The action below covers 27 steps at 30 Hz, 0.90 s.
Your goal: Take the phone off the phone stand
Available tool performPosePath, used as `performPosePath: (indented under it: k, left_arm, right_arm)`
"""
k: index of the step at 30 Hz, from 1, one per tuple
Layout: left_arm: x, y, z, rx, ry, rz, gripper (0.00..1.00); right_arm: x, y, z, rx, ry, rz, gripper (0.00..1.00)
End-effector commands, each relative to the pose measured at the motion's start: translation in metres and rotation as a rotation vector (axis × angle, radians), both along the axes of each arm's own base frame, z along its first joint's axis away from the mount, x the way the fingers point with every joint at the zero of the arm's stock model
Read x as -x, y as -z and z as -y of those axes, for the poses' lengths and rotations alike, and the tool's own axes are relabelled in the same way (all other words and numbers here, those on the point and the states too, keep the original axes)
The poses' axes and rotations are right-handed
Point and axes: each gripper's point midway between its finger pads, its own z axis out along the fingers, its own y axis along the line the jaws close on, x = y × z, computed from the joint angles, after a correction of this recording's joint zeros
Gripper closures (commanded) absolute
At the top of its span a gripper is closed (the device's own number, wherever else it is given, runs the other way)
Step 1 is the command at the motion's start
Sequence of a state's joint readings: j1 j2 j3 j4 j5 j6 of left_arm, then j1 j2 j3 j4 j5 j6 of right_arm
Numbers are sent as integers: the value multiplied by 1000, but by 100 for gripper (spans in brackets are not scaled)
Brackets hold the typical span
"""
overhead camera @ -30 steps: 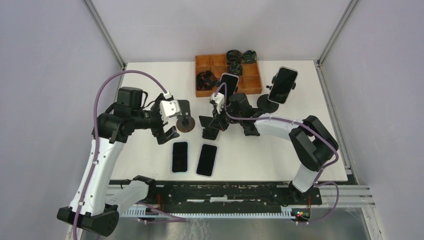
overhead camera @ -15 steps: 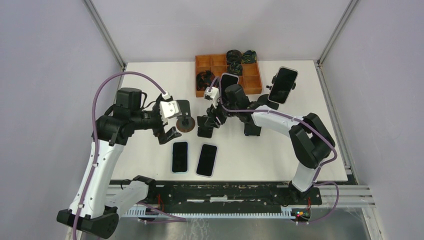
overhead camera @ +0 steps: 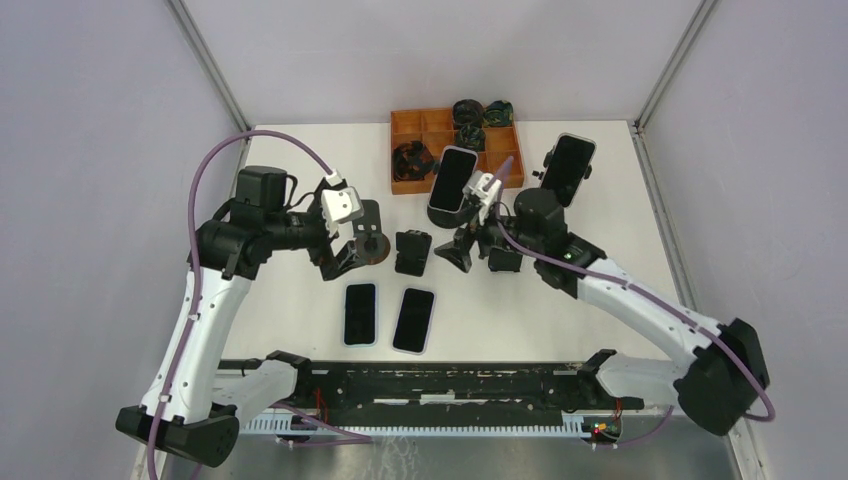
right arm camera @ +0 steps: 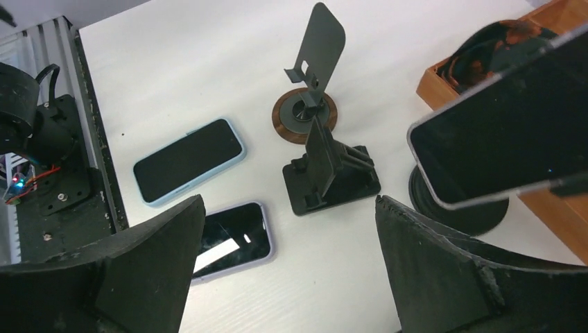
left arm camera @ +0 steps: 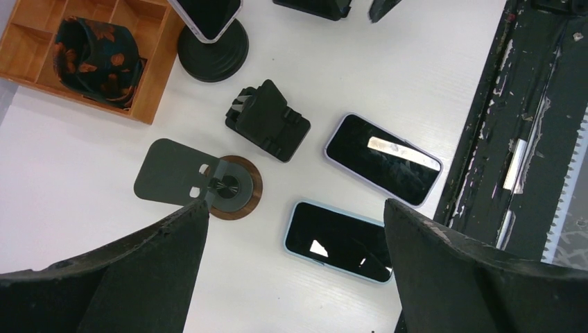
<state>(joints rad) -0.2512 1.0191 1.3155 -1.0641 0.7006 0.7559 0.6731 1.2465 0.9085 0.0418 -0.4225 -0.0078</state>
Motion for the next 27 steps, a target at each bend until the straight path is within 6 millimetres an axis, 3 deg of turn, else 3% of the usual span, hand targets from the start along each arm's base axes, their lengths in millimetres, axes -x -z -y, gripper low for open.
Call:
performPosePath:
  k: [1,10,14,17,20,24,27]
  left_arm:
    - [-7,-17,3,41,-51,5,0]
    - [2,-8,0,18,-21,1,0]
    - [-4,1,-3,-2,-53,-32,0]
    - [-18,-3,-2,20,-135,-85,0]
    - [-29,-7,-2,28,-200,-139,0]
    - [-36,-3,-5,8,-234,-153,0]
    - [-32,1,-4,6,-208,-149,0]
  right_arm:
    - [13,13,27,-44,99,-81,2]
    - [37,53,89,-36,340,-147,2]
    - [51,70,87,-120,333,-216,2]
    - [42,83,105,-111,452,-210,2]
    - [34,76,118,-125,533,-172,2]
    - [27,68,123,-135,544,-159,2]
    - [23,75,124,-119,533,-180,2]
